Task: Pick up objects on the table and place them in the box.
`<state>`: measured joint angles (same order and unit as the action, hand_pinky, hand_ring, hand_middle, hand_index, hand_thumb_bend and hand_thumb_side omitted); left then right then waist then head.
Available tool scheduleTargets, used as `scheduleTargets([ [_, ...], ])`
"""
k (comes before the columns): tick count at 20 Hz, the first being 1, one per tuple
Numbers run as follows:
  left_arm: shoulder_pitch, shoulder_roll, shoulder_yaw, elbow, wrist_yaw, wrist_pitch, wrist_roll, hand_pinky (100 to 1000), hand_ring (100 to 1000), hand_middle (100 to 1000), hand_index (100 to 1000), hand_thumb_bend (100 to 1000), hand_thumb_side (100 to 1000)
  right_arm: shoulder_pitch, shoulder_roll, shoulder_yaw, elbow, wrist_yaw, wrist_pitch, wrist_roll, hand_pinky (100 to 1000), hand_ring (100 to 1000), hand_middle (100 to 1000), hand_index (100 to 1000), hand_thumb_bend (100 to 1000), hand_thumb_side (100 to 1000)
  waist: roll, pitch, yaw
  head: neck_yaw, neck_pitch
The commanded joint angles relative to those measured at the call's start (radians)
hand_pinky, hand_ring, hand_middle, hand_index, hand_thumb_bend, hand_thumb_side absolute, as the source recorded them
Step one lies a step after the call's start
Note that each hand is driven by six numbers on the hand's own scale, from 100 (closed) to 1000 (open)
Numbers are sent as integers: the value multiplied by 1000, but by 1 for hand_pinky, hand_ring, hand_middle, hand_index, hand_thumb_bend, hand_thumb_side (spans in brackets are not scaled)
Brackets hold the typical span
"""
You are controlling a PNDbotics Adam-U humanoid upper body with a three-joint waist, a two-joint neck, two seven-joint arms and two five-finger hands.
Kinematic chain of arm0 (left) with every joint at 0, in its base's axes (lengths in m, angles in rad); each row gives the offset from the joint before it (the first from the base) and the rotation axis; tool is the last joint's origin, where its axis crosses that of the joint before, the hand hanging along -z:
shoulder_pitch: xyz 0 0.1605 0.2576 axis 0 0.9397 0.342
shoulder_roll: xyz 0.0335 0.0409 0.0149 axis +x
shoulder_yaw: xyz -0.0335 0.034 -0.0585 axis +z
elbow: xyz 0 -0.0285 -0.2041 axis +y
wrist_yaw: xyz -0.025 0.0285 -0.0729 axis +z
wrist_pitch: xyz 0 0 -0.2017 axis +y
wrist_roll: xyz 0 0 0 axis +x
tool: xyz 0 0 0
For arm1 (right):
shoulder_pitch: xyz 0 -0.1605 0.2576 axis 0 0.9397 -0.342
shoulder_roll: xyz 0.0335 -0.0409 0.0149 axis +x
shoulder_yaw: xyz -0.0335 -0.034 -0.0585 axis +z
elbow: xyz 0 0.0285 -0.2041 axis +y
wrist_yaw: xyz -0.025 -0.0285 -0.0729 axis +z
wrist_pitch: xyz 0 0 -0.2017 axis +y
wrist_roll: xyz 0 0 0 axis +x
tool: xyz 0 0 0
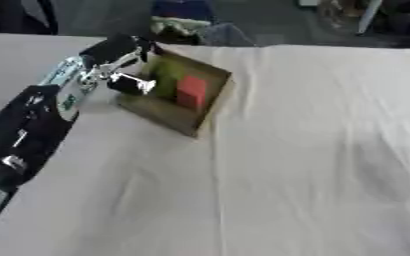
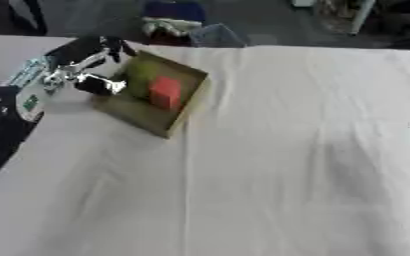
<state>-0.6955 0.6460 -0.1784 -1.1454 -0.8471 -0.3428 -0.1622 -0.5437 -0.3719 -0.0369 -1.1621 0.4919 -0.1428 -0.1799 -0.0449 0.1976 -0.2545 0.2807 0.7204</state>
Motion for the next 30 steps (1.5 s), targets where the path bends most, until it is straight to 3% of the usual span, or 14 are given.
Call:
scheduleTargets([
  [1, 39, 57, 53, -127, 22, 24, 25, 783, 715, 814, 886, 461, 739, -6, -28, -12, -19, -2, 1, -5, 738, 972, 609, 884, 170, 357, 1, -19, 8, -5, 3],
  [3, 104, 78, 100, -228, 96, 63, 58, 761, 668, 769, 864, 313, 697, 1, -31, -16, -20, -3, 3, -9, 738, 973, 610, 884, 169, 357, 1, -22, 20, -10, 5],
  [4, 145, 88, 127, -287, 161, 84, 82, 749, 637, 737, 847, 180, 670, 3, -34, -18, -20, -4, 4, -11, 738, 973, 610, 884, 169, 357, 2, -23, 25, -13, 7],
  [5, 186, 96, 152, -345, 238, 103, 105, 740, 621, 714, 835, 102, 657, 5, -35, -19, -21, -4, 4, -12, 738, 973, 611, 884, 168, 357, 2, -23, 31, -15, 9],
  [9, 349, 99, 266, -555, 542, 153, 205, 695, 567, 636, 799, 100, 645, 14, -44, -27, -25, -5, 8, -21, 738, 973, 612, 885, 168, 358, 4, -30, 52, -25, 17],
  [12, 440, 59, 336, -658, 661, 185, 274, 678, 547, 609, 781, 100, 657, 27, -51, -34, -32, -5, 11, -30, 737, 974, 611, 886, 168, 358, 7, -37, 69, -28, 26],
  [20, 575, -60, 395, -738, 692, 243, 287, 669, 533, 586, 773, 100, 714, 47, -50, -37, -42, -5, 14, -36, 737, 977, 612, 887, 172, 358, 12, -53, 84, -34, 46],
  [30, 599, -117, 393, -714, 689, 257, 244, 666, 524, 563, 765, 100, 741, 61, -44, -38, -45, -1, 14, -34, 737, 978, 612, 888, 175, 359, 15, -70, 87, -53, 50],
])
